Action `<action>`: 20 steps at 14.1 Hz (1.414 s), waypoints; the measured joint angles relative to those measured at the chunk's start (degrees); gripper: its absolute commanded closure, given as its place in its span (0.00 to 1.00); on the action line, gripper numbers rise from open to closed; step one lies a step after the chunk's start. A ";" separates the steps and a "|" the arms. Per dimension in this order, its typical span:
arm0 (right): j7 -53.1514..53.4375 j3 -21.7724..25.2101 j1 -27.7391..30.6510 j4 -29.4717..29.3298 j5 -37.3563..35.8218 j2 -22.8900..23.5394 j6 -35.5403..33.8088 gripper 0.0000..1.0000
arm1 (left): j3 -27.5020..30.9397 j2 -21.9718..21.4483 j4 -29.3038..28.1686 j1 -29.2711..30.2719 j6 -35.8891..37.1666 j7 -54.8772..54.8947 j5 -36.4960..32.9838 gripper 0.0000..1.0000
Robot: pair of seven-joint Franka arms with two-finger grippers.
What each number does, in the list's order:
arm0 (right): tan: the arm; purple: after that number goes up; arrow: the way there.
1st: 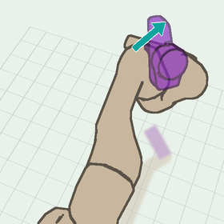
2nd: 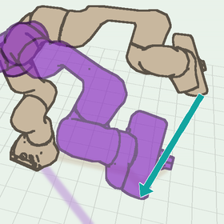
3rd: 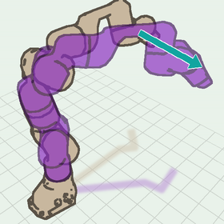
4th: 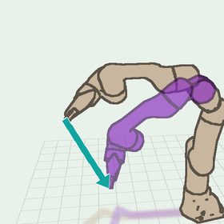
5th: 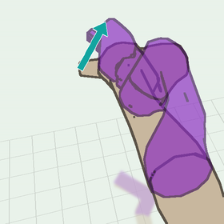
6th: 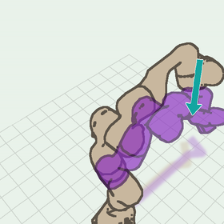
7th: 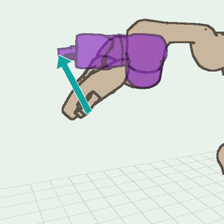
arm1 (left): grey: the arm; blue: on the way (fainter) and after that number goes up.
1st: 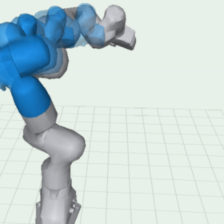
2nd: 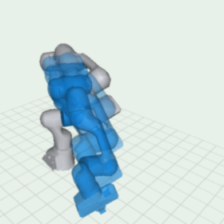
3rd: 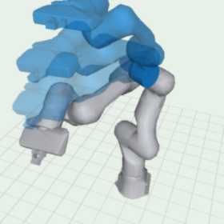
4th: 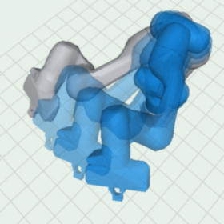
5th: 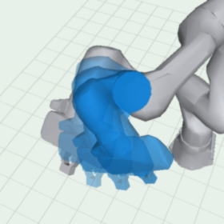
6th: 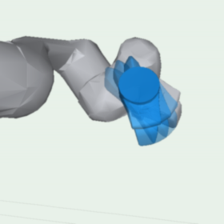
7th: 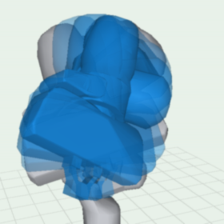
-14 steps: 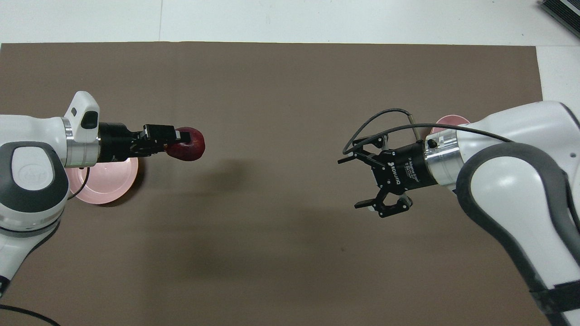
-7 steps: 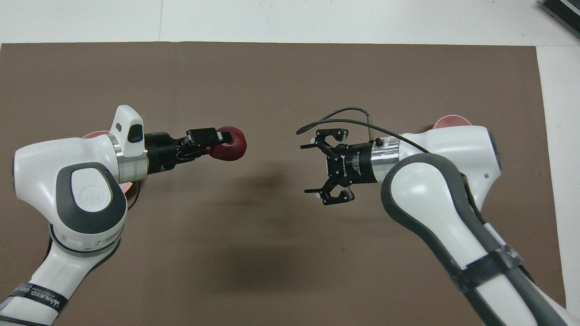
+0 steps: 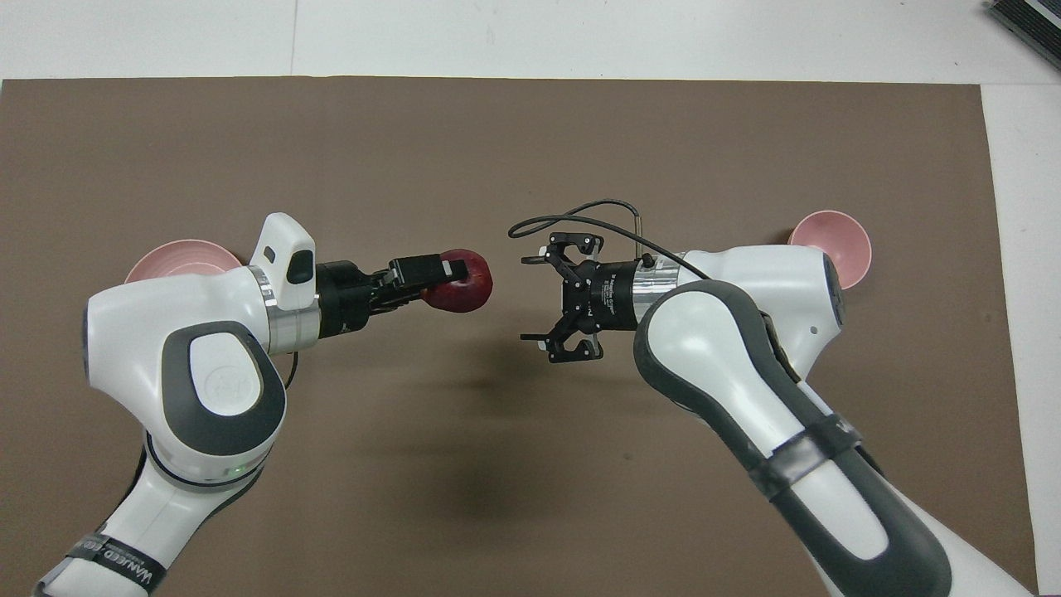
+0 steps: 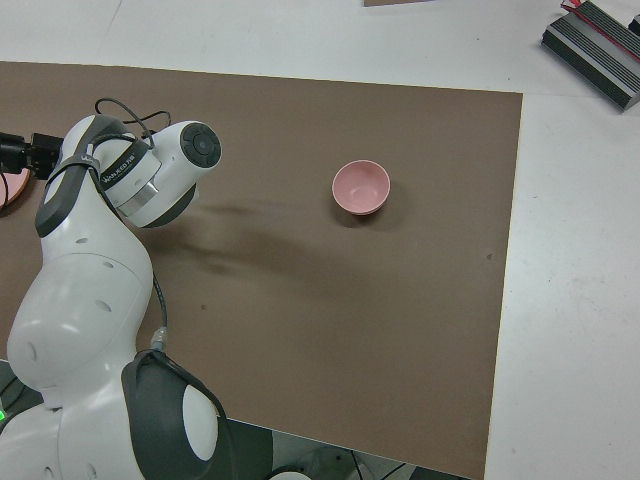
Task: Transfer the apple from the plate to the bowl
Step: 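Lift the apple with the left gripper while the right gripper approaches it, then close the right gripper on the apple held by the left gripper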
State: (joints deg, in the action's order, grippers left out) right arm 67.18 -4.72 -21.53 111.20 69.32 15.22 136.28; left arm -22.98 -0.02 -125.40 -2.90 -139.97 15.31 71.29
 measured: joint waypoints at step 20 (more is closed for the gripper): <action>-3.58 -0.38 -3.10 -0.39 2.83 -0.12 0.01 1.00 | -1.79 0.12 0.13 -0.92 -2.51 -0.32 0.74 0.77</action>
State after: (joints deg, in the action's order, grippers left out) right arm 63.60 -5.10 -24.63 110.80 72.15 15.10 136.29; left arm -24.77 0.10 -125.28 -3.82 -142.48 14.99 72.03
